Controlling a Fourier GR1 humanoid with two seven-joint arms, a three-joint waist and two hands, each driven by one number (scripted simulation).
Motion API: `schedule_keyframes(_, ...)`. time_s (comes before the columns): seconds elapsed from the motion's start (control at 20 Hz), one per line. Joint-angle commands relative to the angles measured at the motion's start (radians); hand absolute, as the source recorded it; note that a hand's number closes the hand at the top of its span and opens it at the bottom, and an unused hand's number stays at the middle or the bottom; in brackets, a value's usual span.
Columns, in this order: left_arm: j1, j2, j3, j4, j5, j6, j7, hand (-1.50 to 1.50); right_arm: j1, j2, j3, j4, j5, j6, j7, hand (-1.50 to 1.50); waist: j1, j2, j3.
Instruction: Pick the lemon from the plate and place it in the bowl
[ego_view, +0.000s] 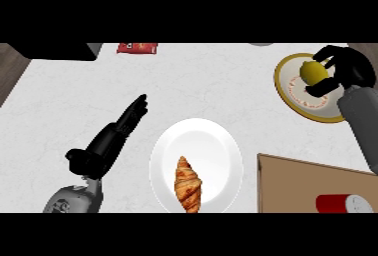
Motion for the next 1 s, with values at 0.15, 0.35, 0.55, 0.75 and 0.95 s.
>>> schedule_keyframes(0.15,-0.019,-0.004,0.002,0.014,0.003,-0.014,0.008,0.00,-0.081,-0.019,-0.104,0.173,-0.091,0.044,-0.228,-1.50,0.013,0.007,0.001)
schedule_keyframes(0.35,0.040,0.004,0.009,0.031,-0.012,-0.014,-0.061,0.00,-0.084,-0.050,-0.164,0.189,-0.132,-0.013,-0.302,-1.50,0.002,0.002,0.000)
schedule_keyframes(0.55,-0.026,-0.007,0.010,-0.015,-0.001,-0.004,0.034,0.00,-0.092,-0.043,-0.269,0.191,-0.218,-0.135,-0.309,-1.50,0.006,0.005,0.002)
schedule_keyframes(0.75,-0.004,-0.001,0.009,-0.011,0.010,-0.025,0.018,0.00,-0.093,-0.132,-0.385,0.214,-0.326,-0.080,-0.333,-1.50,0.004,0.005,0.002)
schedule_keyframes(0.95,0.013,-0.015,-0.001,0.012,-0.015,-0.013,-0.027,0.00,-0.063,-0.181,-0.447,0.251,-0.384,-0.036,-0.375,-1.50,0.001,0.005,0.001)
